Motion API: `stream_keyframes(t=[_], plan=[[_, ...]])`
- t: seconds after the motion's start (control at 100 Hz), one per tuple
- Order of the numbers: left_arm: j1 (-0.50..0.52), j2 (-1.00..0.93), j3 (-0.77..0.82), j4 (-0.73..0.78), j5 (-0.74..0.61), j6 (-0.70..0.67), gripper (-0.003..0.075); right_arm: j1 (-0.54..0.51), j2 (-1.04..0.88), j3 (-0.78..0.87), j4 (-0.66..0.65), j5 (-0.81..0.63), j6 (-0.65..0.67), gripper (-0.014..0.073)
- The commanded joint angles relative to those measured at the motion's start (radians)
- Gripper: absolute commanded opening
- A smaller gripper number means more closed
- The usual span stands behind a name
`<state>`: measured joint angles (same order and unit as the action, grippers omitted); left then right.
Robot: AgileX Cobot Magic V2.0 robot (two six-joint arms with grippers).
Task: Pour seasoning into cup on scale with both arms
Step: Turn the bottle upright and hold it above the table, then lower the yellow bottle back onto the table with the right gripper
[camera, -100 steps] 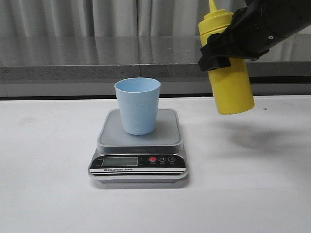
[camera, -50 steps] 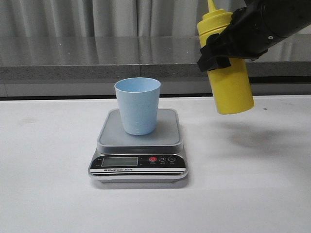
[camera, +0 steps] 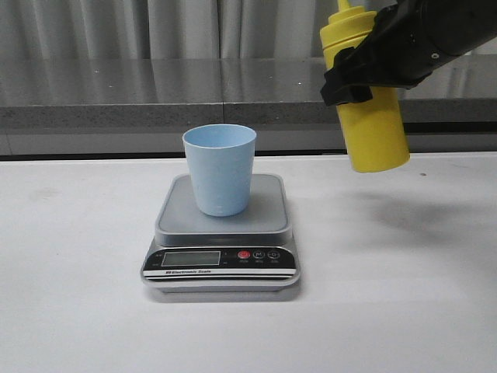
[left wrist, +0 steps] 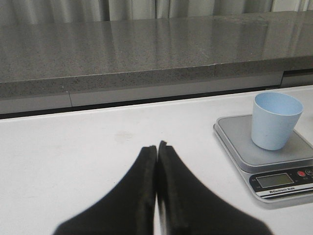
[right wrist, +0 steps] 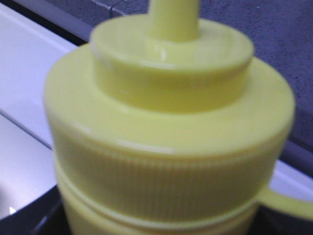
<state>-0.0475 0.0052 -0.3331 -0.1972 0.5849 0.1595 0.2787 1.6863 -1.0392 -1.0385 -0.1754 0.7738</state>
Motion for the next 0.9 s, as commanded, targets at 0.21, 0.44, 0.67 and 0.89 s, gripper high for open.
stream_keyframes(t=[0.21, 0.44, 0.67, 0.89], plan=[[0.000, 0.013, -0.026, -0.017, -0.075, -0.001, -0.0020, -0.007, -0.057, 0.083, 0.797, -0.191, -0.734, 0.0360], [0.000, 0.013, -0.026, -0.017, -0.075, -0.001, -0.0020, -0.007, -0.057, 0.284, 1.030, -0.580, -0.895, 0.0360], [0.000, 0.013, -0.026, -0.017, -0.075, -0.001, -0.0020, -0.001, -0.057, 0.336, 0.986, -0.646, -0.880, 0.0360], [0.000, 0.013, -0.026, -0.017, -0.075, -0.001, -0.0020, -0.001, -0.049, 0.356, 0.922, -0.723, -0.790, 0.0360]])
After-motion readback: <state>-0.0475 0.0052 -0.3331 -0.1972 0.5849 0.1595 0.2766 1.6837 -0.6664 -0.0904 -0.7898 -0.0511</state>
